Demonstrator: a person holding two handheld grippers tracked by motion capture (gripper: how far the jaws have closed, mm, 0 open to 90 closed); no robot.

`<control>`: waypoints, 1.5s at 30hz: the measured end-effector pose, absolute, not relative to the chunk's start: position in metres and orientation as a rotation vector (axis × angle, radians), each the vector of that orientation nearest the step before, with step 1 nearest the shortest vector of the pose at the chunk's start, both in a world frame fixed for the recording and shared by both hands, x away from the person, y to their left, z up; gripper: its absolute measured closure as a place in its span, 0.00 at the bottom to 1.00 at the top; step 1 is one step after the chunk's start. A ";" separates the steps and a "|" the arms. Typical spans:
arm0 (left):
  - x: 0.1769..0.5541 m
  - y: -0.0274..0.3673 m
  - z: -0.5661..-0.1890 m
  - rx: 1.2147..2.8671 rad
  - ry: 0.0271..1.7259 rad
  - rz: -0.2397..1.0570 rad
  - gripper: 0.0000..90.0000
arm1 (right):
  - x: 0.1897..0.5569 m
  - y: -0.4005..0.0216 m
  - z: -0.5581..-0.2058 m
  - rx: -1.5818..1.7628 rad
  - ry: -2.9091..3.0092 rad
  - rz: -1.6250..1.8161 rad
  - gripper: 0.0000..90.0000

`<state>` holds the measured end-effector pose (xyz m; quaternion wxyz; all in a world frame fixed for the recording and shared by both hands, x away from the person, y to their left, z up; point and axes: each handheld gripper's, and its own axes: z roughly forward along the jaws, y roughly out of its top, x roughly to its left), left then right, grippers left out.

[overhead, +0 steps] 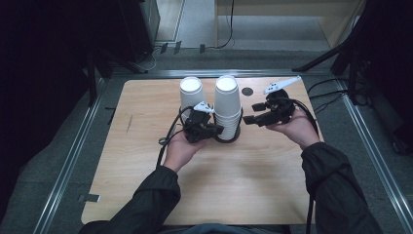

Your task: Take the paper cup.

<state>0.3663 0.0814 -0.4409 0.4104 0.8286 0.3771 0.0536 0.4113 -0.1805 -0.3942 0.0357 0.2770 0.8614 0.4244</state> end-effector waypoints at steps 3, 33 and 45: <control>0.367 0.080 -0.437 2.085 0.960 0.155 1.00 | 0.415 -0.175 -0.385 0.822 2.657 1.296 0.39; 0.375 0.072 -0.432 2.091 1.029 0.207 0.99 | 0.446 -0.102 -0.340 0.758 2.645 1.230 0.15; 0.373 0.072 -0.433 2.087 1.027 0.212 0.99 | 0.448 -0.082 -0.336 0.735 2.622 1.095 0.26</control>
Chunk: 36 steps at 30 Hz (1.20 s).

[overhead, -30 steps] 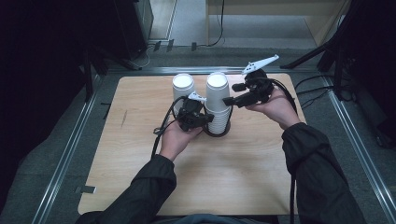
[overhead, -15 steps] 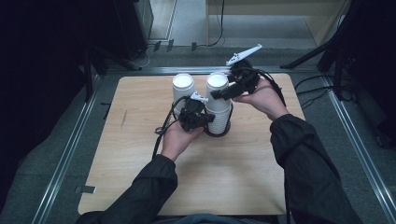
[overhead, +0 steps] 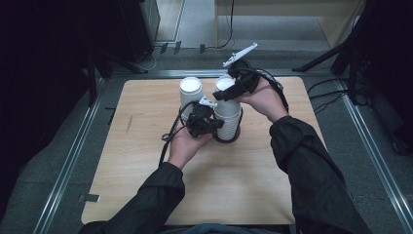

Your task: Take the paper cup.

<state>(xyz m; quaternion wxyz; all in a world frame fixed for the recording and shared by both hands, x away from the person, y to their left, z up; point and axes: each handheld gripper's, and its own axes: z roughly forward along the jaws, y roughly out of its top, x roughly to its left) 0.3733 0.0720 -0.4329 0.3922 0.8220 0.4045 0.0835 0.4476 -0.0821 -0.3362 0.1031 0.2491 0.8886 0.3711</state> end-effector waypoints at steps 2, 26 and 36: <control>0.373 0.072 -0.433 2.088 1.027 0.221 0.99 | 0.447 -0.082 -0.336 0.738 2.623 1.100 0.27; 0.375 0.078 -0.435 2.072 1.014 0.196 0.93 | 0.433 -0.099 -0.266 0.708 2.564 1.208 0.27; 0.375 0.080 -0.435 2.080 1.011 0.175 0.88 | 0.411 -0.118 -0.232 0.645 2.524 1.193 0.27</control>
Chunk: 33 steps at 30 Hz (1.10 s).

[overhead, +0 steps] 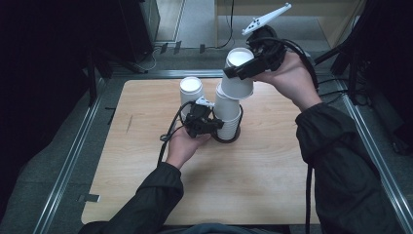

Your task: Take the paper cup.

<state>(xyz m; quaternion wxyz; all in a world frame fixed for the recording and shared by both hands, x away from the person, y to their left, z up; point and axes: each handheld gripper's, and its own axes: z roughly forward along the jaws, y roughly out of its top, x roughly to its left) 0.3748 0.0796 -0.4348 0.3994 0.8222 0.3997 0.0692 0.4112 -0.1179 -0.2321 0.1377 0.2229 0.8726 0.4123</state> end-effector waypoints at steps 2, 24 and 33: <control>0.375 0.081 -0.434 2.083 1.018 0.159 0.87 | 0.405 -0.125 -0.231 0.638 2.534 1.200 0.27; 0.355 0.096 -0.426 2.123 0.875 0.078 0.59 | 0.358 -0.171 -0.296 0.607 2.670 1.214 0.27; 0.350 0.112 -0.433 2.100 0.809 0.045 0.44 | 0.351 -0.178 -0.339 0.623 2.696 1.229 0.27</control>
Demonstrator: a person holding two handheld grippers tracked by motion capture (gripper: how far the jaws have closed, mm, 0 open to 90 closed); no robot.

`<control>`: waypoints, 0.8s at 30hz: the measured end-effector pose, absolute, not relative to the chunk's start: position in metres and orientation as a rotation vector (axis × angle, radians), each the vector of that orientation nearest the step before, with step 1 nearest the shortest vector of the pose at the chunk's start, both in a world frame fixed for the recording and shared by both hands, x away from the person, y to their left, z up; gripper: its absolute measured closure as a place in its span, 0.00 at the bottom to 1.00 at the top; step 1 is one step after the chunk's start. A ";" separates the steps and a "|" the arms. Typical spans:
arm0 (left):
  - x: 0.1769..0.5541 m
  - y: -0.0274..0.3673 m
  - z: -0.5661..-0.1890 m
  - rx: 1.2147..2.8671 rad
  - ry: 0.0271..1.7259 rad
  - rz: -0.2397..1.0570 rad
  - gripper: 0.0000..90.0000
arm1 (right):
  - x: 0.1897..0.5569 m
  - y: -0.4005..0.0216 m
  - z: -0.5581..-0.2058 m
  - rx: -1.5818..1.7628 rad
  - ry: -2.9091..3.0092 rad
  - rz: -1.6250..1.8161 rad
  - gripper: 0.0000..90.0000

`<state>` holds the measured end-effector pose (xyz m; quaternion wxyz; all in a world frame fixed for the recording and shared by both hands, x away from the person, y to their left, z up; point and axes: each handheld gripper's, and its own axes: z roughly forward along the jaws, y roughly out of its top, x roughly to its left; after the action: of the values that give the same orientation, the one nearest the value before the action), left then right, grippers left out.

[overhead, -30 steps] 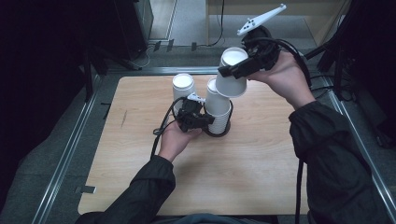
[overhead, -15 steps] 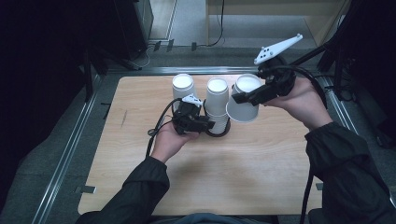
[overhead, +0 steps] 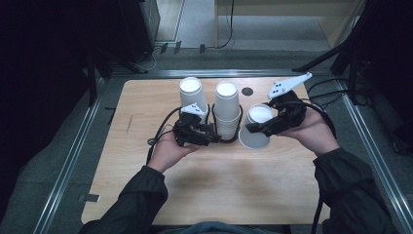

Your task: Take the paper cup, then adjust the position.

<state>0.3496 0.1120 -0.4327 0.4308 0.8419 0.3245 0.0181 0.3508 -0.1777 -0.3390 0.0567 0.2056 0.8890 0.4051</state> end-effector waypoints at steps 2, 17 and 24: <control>0.349 0.116 -0.434 2.091 0.807 0.023 0.43 | 0.350 -0.178 -0.349 0.617 2.707 1.220 0.27; 0.330 0.136 -0.452 2.111 0.722 -0.025 0.44 | 0.349 -0.166 -0.418 0.630 2.754 1.281 0.27; 0.327 0.144 -0.462 2.119 0.664 -0.089 0.23 | 0.351 -0.161 -0.441 0.655 2.777 1.299 0.27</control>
<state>0.3269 0.1441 -0.4623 0.4438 0.8545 0.2676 -0.0360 0.3510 -0.1606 -0.4412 0.0032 0.2090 0.8857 0.4145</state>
